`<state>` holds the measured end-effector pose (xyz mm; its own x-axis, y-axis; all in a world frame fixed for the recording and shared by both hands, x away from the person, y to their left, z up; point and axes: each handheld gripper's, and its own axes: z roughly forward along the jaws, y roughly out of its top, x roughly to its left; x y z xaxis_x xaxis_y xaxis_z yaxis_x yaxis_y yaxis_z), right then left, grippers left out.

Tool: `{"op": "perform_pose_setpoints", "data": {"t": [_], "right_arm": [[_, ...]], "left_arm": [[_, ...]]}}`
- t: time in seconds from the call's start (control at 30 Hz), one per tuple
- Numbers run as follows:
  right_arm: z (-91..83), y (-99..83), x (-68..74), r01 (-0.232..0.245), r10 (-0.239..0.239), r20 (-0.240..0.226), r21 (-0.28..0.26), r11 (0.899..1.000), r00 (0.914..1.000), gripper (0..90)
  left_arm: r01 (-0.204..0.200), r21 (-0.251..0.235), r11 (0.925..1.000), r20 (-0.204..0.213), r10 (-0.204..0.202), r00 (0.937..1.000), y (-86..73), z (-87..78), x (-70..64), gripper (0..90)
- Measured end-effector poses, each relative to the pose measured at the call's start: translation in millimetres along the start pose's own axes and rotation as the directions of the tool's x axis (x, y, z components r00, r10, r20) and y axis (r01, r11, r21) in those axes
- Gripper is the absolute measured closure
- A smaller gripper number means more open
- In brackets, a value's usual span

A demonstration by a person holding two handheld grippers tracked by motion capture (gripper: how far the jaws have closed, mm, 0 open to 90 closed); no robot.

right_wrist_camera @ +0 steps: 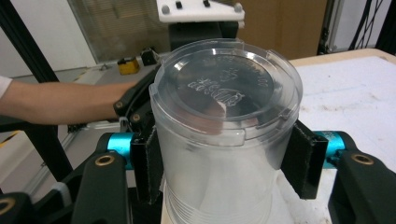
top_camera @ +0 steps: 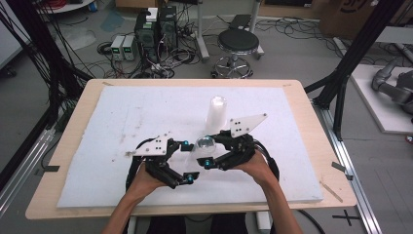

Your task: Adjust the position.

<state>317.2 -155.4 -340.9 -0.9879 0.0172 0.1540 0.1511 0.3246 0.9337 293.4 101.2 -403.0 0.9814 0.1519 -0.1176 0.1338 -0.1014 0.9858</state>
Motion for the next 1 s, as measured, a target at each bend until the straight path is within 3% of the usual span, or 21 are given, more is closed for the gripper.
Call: {"op": "perform_pose_setpoints", "data": {"t": [0.4, 0.83, 1.0], "right_arm": [[-1.6, 1.4, 0.9, 0.008, -0.009, -0.021, -0.064, 0.998, 0.9997, 40.3], [0.7, 0.2, 0.4, 0.01, -0.013, -0.034, -0.079, 0.997, 0.9993, 41.3], [1.4, 0.1, 0.4, 0.013, -0.016, -0.034, -0.081, 0.997, 0.9993, 41.3]], "left_arm": [[0.012, -0.055, 0.9984, 0.043, -0.01, 0.999, 0.9, 4.1, 3.5, 20.2], [0.029, -0.074, 0.9968, 0.071, -0.023, 0.9972, 3.2, 6.5, 3.3, 23.8], [0.02, -0.072, 0.9972, 0.078, -0.014, 0.9969, 3.6, 5.6, 3.1, 29.2]]}}
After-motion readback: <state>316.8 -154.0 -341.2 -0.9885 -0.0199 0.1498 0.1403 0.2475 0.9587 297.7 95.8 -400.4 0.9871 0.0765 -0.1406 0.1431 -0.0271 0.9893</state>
